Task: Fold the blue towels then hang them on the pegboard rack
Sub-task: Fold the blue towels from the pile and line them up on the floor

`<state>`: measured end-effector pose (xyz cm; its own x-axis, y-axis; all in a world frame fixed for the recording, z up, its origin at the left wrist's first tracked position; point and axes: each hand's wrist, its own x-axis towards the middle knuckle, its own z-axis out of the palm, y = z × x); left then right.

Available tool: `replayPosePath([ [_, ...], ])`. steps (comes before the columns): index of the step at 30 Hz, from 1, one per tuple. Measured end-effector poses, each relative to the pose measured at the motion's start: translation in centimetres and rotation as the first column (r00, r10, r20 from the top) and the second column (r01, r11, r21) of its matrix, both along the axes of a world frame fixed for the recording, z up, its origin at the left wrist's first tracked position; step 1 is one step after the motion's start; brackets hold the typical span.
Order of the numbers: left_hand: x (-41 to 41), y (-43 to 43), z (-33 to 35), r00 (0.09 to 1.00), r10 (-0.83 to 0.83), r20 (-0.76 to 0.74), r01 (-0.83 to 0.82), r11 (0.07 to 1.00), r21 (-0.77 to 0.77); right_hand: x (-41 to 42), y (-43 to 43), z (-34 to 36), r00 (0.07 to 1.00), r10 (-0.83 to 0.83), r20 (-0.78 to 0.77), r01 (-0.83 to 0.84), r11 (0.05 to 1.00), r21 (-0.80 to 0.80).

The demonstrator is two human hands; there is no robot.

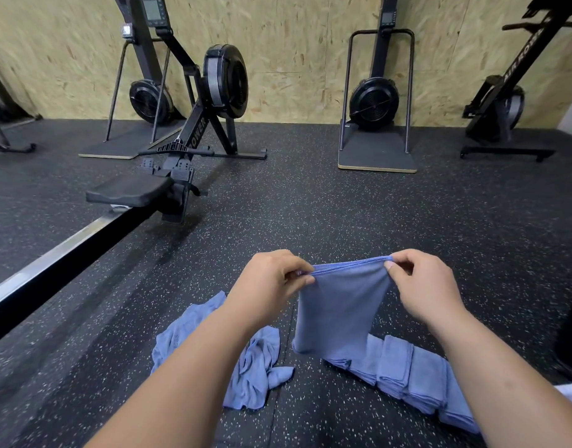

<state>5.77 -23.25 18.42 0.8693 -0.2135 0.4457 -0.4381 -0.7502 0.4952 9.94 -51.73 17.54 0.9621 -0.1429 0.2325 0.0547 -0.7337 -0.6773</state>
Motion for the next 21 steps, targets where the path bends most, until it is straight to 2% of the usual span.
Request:
replayPosePath([
  [3, -0.3, 0.1, 0.5, 1.0, 0.028, -0.01, -0.029, 0.996, -0.089, -0.1, 0.3, 0.3, 0.993, -0.045, 0.108, 0.039, 0.997, 0.062],
  [6, -0.1, 0.4, 0.6, 0.995, 0.099, 0.017, -0.098, 0.994, -0.052, -0.2, 0.8, 0.4, 0.998, 0.003, 0.064, -0.005, 1.0, 0.016],
  [9, 0.2, 0.8, 0.6, 0.987, 0.161, 0.013, -0.16, 0.987, -0.024, -0.3, 0.9, 0.6, 0.99, -0.019, 0.138, 0.014, 0.999, 0.037],
  [14, 0.2, 1.1, 0.6, 0.979, 0.194, -0.067, -0.194, 0.981, 0.005, 0.0, 0.8, 0.4, 1.0, 0.027, 0.003, -0.027, 0.997, 0.078],
  [18, -0.4, 1.2, 0.9, 0.979, 0.121, -0.166, -0.128, 0.991, -0.035, -0.1, 0.5, 0.2, 1.0, 0.007, -0.003, -0.007, 0.997, 0.075],
  [21, -0.5, 1.2, 1.0, 0.978, 0.127, -0.166, -0.136, 0.99, -0.043, -0.2, 0.6, 0.4, 0.999, 0.028, -0.026, -0.027, 0.998, 0.053],
])
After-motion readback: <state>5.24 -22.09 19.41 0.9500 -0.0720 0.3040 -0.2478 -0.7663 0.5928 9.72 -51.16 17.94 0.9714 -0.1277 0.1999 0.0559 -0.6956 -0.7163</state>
